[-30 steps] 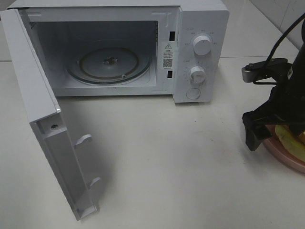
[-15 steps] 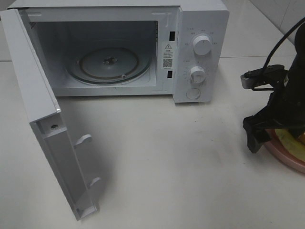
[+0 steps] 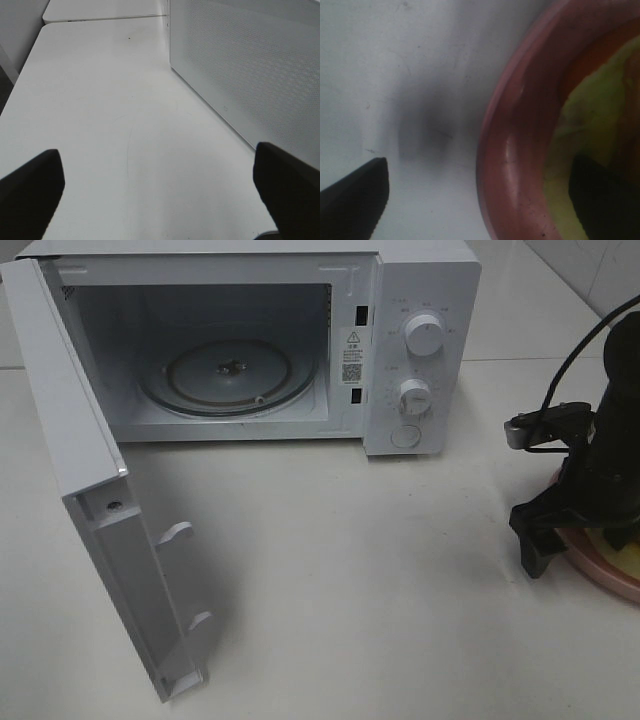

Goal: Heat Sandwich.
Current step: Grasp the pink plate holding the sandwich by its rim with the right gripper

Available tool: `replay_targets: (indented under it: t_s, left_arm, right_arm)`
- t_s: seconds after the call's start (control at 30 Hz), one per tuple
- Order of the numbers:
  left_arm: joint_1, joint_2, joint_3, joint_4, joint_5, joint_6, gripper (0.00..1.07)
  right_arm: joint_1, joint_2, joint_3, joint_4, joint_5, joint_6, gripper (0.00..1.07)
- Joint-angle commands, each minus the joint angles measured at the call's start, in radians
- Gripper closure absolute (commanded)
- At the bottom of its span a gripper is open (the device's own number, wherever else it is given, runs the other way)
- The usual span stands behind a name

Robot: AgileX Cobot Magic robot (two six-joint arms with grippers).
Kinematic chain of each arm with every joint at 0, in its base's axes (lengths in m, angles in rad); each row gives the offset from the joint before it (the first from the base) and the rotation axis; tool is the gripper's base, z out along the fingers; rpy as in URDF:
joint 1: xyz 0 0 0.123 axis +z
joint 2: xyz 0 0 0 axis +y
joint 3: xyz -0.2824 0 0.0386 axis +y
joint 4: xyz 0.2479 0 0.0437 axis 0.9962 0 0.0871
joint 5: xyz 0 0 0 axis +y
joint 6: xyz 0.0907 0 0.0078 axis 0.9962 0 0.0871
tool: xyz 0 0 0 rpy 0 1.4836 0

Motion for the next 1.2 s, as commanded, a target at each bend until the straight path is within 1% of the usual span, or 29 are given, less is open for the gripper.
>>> replay_targets:
  t_s: [0.03,0.4,0.6,0.87,0.9,0.97,1.03,1.07,1.1,1.13,1.17,1.2]
  left_arm:
    - [-0.004,-0.027,0.004,0.001,-0.004,-0.003,0.10]
    - [-0.004,-0.027,0.004,0.001,-0.004,-0.003,0.10]
    - [-0.004,-0.027,0.004,0.001,-0.004,-0.003,0.10]
    - [-0.004,-0.027,0.004,0.001,-0.004,-0.003,0.10]
    - [-0.004,-0.027,0.004,0.001,-0.004,-0.003,0.10]
    - [-0.004,-0.027,0.004,0.001,-0.004,-0.003,0.10]
    - [-0.004,-0.027,0.004,0.001,-0.004,-0.003,0.10]
    - [-0.004,-0.027,0.004,0.001,-0.004,-0.003,0.10]
    - [-0.004,-0.027,0.004,0.001,-0.004,-0.003,0.10]
    - [-0.004,-0.027,0.004,0.001,-0.004,-0.003,0.10]
    - [-0.004,-0.027,0.004,0.001,-0.004,-0.003,0.10]
    - [-0.004,-0.027,0.004,0.001,-0.004,-0.003,0.10]
  right_arm:
    - [-0.004,0.034,0.000,0.003,-0.013,-0.004,0.16]
    - [-0.003,0.053,-0.001,0.003,0.010,-0.010,0.20]
    - [-0.002,0.031,-0.001,0.030,0.050,-0.023,0.22]
    - [-0.002,0.028,0.000,0.033,0.063,-0.024,0.25]
    - [-0.002,0.028,0.000,0.026,0.055,-0.024,0.28]
    - [-0.002,0.028,0.000,0.025,0.051,-0.024,0.30]
    - [-0.002,0.028,0.000,0.021,0.039,-0.021,0.36]
    - [-0.002,0.028,0.000,0.021,0.036,-0.020,0.41]
    - [-0.002,0.028,0.000,0.021,0.036,-0.020,0.41]
    - [-0.002,0.028,0.000,0.020,0.032,-0.019,0.44]
    - [-0.002,0.028,0.000,0.016,0.029,-0.011,0.48]
    - [-0.002,0.028,0.000,-0.008,0.019,0.021,0.58]
